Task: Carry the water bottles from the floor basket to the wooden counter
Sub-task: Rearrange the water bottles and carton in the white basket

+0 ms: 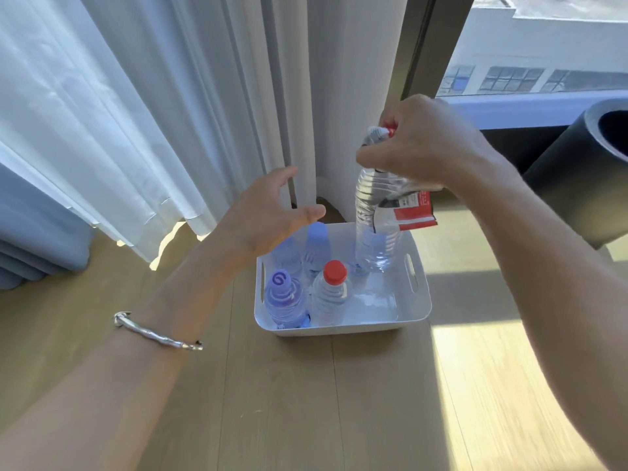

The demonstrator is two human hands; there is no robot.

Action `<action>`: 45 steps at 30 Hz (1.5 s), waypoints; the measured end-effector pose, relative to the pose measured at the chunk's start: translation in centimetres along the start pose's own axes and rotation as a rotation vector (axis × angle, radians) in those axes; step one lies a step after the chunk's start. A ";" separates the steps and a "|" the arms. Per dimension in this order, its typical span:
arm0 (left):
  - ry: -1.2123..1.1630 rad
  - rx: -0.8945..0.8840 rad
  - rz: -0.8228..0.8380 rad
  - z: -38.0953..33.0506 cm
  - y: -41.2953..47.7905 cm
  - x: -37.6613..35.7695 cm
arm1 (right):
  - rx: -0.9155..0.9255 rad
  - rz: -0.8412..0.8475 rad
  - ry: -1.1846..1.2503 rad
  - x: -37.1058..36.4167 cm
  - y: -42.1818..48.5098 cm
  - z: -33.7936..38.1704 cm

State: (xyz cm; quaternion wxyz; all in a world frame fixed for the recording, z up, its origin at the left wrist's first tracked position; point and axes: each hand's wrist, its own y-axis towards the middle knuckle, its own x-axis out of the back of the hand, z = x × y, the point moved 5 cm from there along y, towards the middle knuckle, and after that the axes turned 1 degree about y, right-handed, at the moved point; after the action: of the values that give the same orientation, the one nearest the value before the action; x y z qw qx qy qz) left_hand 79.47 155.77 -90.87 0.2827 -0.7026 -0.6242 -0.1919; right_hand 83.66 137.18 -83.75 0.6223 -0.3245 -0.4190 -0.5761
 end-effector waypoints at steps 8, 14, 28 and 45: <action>0.053 0.015 0.041 -0.1 -0.2 -0.5 | -0.177 0.378 -0.236 -8.0 -1.3 -4.9; 0.087 0.034 0.075 0.2 -0.7 -0.4 | -0.308 0.673 -0.187 -10.6 -2.5 -5.7; -0.182 -0.023 0.329 -2.1 -2.1 -1.2 | -0.238 0.537 0.582 -5.8 -1.1 0.6; -0.436 0.048 0.105 0.5 -1.9 1.7 | -0.341 0.109 0.938 -6.2 -0.1 -1.5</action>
State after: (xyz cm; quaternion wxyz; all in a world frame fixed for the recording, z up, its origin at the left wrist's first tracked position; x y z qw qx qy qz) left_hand 77.79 157.50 -89.94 0.1672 -0.7521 -0.6375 -0.0058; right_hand 83.82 138.62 -89.95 0.7110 -0.1492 0.0238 -0.6868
